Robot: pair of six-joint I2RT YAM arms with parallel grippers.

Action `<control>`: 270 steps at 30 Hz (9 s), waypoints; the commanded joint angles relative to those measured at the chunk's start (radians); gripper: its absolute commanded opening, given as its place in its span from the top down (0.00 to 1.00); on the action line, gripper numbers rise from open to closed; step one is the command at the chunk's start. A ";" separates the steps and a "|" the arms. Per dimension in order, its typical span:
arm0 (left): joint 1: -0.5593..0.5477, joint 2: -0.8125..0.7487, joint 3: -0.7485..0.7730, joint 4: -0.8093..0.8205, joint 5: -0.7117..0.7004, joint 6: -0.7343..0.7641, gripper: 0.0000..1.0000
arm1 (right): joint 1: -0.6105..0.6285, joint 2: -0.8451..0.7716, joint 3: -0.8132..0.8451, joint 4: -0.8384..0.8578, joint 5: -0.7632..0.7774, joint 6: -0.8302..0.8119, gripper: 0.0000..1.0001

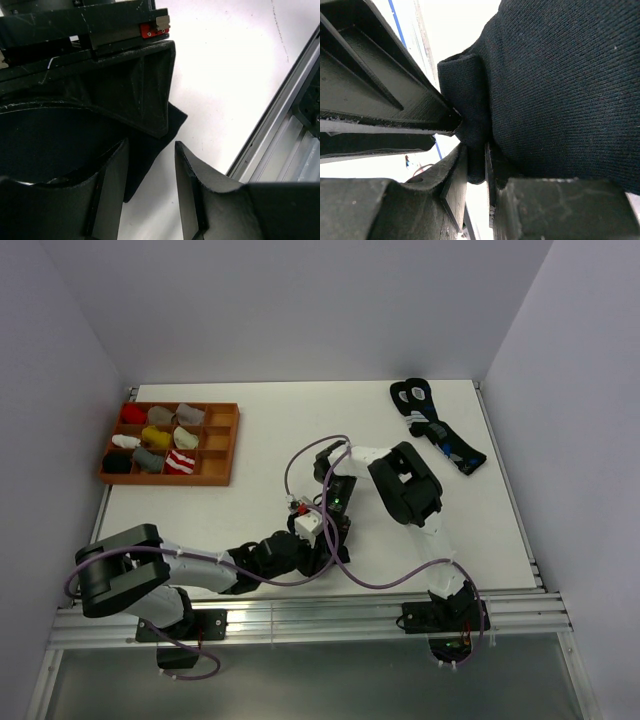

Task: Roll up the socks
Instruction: Roll the sock at the center of the board.

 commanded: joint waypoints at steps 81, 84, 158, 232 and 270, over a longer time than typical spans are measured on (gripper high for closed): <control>0.074 0.300 -0.161 0.359 0.289 -0.395 1.00 | -0.055 -0.163 -0.092 0.498 0.199 0.460 0.42; 0.077 0.299 -0.151 0.347 0.295 -0.389 1.00 | -0.055 -0.166 -0.092 0.500 0.204 0.460 0.49; 0.414 0.549 0.175 -0.420 0.666 -0.367 1.00 | 0.038 -1.210 -0.872 0.736 0.306 -0.035 0.36; 0.502 -0.249 -0.403 0.257 0.399 -0.573 0.75 | 0.078 -0.283 -0.195 0.258 0.159 0.083 0.72; 0.219 -0.154 -0.046 0.017 0.158 0.027 0.51 | 0.023 -0.010 0.084 0.038 0.121 0.068 0.71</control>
